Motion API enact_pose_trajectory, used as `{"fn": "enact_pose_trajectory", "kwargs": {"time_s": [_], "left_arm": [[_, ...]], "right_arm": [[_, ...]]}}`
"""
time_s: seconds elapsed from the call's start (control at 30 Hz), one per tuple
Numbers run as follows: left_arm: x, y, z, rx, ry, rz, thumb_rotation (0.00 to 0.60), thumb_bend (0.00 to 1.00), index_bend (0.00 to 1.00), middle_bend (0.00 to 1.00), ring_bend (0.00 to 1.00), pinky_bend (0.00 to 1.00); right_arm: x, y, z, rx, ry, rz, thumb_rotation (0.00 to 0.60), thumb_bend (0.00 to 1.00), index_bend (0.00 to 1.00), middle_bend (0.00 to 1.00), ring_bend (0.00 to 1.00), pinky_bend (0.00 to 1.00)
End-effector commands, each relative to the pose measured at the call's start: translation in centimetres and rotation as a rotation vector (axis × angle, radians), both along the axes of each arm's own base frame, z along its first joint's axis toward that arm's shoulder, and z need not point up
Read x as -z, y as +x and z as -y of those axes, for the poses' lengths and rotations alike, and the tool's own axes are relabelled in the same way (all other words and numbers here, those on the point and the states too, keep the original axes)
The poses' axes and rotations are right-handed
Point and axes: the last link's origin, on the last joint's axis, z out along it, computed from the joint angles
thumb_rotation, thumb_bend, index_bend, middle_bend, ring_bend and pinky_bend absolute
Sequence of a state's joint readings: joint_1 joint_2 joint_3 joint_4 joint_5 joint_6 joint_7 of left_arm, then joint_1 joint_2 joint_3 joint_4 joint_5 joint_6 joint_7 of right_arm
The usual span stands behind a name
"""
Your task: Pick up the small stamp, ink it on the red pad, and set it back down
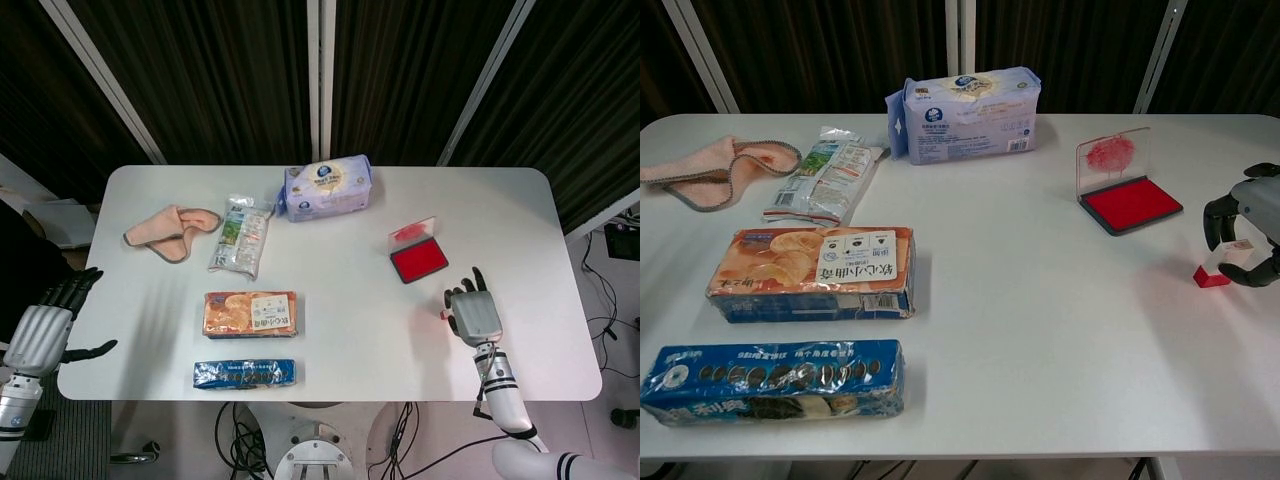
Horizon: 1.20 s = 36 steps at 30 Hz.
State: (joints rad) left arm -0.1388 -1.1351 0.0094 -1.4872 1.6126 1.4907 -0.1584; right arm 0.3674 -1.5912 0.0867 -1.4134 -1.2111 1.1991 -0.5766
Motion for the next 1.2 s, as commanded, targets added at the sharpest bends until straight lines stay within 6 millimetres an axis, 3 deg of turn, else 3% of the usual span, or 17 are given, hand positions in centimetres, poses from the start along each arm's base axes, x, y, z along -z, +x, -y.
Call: {"fn": "enact_pose_trajectory", "kwargs": {"time_s": [0.03,0.37,0.63,0.93,1.2], "left_arm": [[0.0,0.0,0.0,0.001,0.001,0.000,0.499,0.02,0.07,0.07,0.08,0.18],[-0.2,0.0,0.0,0.002,0.004,0.001,0.500,0.02,0.07,0.07,0.08,0.18],[-0.2,0.1,0.0,0.004,0.001,0.001,0.499,0.02,0.07,0.07,0.08,0.18],[-0.2,0.1,0.1,0.001,0.003,0.001,0.502,0.02,0.07,0.07,0.08,0.18],[0.0,0.2,-0.1,0.004,-0.004,0.005,0.501,0.02,0.07,0.07,0.08,0.18]], "right_arm": [[0.0,0.1,0.0,-0.001,0.000,0.000,0.600,0.30,0.61,0.52,0.25,0.01],[-0.2,0.2,0.1,-0.002,-0.009,0.010,0.600,0.32,0.63,0.53,0.25,0.01],[-2.7,1.7,1.2,-0.014,-0.064,0.090,0.600,0.32,0.63,0.53,0.25,0.01],[-5.6,5.4,5.7,-0.033,-0.058,0.120,0.600,0.34,0.63,0.53,0.25,0.01],[-4.3,7.7,10.5,0.008,0.058,0.016,0.600,0.34,0.63,0.53,0.25,0.08]]}}
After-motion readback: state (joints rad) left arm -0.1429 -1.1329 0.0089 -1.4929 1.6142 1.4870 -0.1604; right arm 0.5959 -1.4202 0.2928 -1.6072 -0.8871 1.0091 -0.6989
